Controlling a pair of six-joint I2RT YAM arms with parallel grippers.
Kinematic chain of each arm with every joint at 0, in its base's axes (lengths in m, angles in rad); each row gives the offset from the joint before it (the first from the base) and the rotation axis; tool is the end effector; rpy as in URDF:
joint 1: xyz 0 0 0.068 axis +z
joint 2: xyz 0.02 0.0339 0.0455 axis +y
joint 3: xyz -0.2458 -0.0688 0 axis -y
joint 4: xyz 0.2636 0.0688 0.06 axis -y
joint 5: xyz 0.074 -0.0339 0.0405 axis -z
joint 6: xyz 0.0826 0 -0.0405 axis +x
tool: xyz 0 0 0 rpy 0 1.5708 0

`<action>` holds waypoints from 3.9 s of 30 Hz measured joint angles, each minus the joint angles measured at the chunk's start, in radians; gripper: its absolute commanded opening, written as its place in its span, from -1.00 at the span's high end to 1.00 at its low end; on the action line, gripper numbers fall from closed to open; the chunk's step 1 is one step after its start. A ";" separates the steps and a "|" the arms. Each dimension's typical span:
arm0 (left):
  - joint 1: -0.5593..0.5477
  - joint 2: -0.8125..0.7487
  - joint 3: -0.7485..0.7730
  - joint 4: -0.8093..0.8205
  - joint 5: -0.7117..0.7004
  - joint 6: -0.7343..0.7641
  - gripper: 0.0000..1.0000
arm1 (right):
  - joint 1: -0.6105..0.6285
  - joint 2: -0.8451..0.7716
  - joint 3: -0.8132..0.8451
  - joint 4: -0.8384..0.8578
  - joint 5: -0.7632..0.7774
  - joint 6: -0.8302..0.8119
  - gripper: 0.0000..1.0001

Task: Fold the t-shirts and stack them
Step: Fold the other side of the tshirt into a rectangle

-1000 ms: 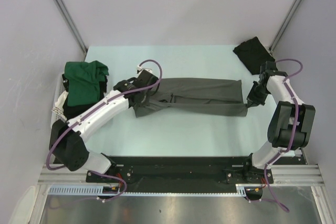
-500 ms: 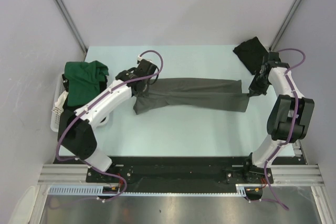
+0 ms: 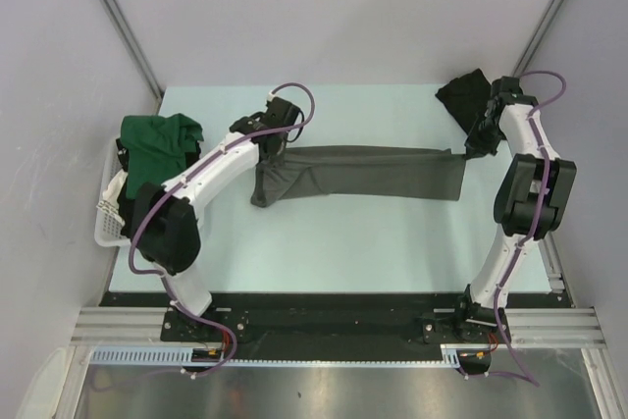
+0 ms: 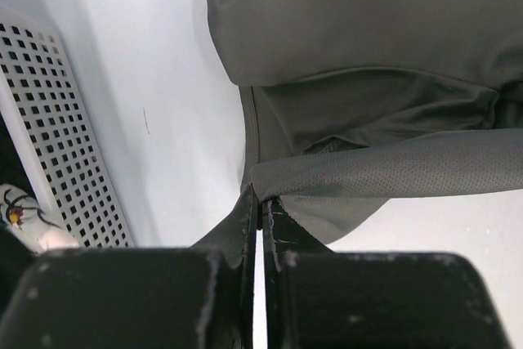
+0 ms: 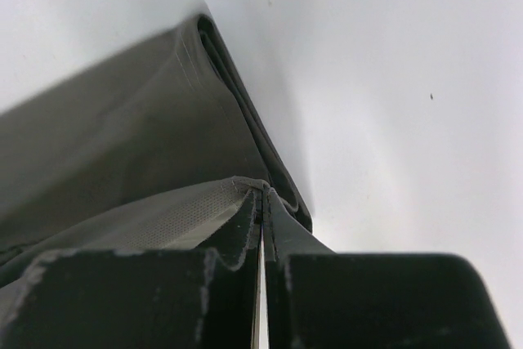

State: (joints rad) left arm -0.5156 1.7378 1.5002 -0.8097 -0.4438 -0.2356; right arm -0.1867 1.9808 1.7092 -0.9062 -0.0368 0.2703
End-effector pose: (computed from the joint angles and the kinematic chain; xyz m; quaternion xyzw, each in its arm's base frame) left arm 0.3702 -0.1691 0.2235 0.0751 0.9410 0.1052 0.3128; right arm 0.4407 -0.0802 0.1814 0.2186 0.9559 0.0262 0.1943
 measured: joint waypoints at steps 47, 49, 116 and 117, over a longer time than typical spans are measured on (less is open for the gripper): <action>0.127 0.346 0.275 -0.024 -0.031 0.133 1.00 | 0.055 0.451 0.585 -0.110 -0.092 -0.042 1.00; 0.129 0.350 0.275 -0.024 -0.030 0.134 1.00 | 0.057 0.454 0.595 -0.110 -0.091 -0.046 0.98; 0.119 0.225 0.229 -0.198 0.029 0.033 0.21 | 0.161 0.601 0.728 -0.067 -0.117 -0.109 -0.30; 0.118 0.225 0.229 -0.199 0.029 0.031 0.20 | 0.161 0.602 0.728 -0.067 -0.124 -0.109 -0.22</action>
State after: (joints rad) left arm -0.3977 1.9633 1.7294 -1.0084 -0.4145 -0.2047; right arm -0.0254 2.5828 2.4371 -0.9730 -0.1608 0.1608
